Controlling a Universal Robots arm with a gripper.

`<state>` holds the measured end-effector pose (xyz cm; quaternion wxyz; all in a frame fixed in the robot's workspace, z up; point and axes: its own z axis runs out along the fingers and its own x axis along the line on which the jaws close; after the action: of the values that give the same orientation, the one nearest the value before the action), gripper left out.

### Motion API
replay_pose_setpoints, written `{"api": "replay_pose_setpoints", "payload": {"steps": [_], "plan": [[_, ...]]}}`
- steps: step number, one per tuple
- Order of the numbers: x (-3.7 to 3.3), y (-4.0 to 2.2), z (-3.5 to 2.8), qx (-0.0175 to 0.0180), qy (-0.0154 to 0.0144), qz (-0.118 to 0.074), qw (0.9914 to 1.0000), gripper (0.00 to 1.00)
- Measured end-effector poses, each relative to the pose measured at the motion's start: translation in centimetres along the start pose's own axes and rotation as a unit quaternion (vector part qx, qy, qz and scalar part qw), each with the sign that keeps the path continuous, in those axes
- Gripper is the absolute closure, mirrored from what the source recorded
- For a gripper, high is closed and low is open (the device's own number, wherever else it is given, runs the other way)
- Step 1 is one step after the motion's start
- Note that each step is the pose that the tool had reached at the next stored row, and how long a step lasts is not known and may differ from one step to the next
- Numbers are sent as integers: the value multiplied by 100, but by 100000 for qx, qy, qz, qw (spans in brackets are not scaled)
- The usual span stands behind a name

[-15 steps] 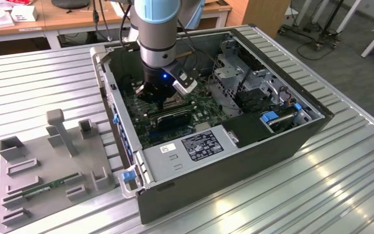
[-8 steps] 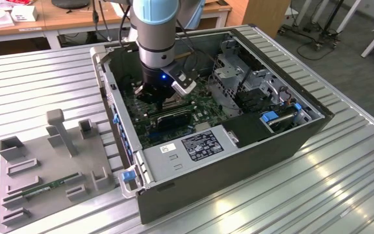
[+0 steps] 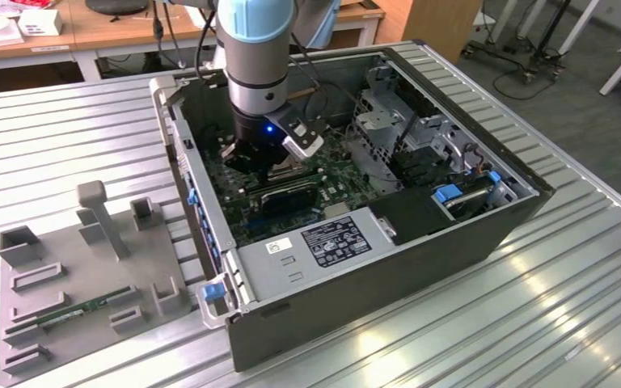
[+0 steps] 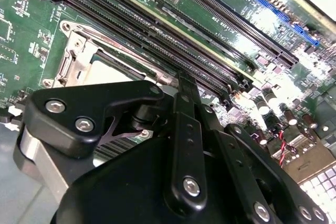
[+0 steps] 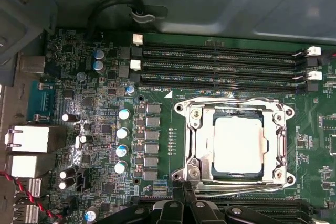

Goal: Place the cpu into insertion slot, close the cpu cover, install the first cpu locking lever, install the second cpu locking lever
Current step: 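Install the second cpu locking lever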

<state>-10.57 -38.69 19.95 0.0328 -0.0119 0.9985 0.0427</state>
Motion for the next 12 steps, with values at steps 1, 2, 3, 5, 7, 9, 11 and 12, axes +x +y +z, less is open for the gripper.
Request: {"api": "replay_pose_setpoints", "payload": {"steps": [1,2,3,5,7,9,11,12], "plan": [[0,0,0,-1,-2,2,100000,89],[0,1,1,-22,-1,6,100000,89],[1,4,2,-85,-10,14,100000,89],[3,11,3,-193,-17,20,100000,89],[5,14,3,-309,-31,17,100000,89],[11,16,6,-581,-81,38,99998,89],[17,18,8,-859,-120,54,99996,89],[18,19,9,-981,-137,56,99995,89]]}}
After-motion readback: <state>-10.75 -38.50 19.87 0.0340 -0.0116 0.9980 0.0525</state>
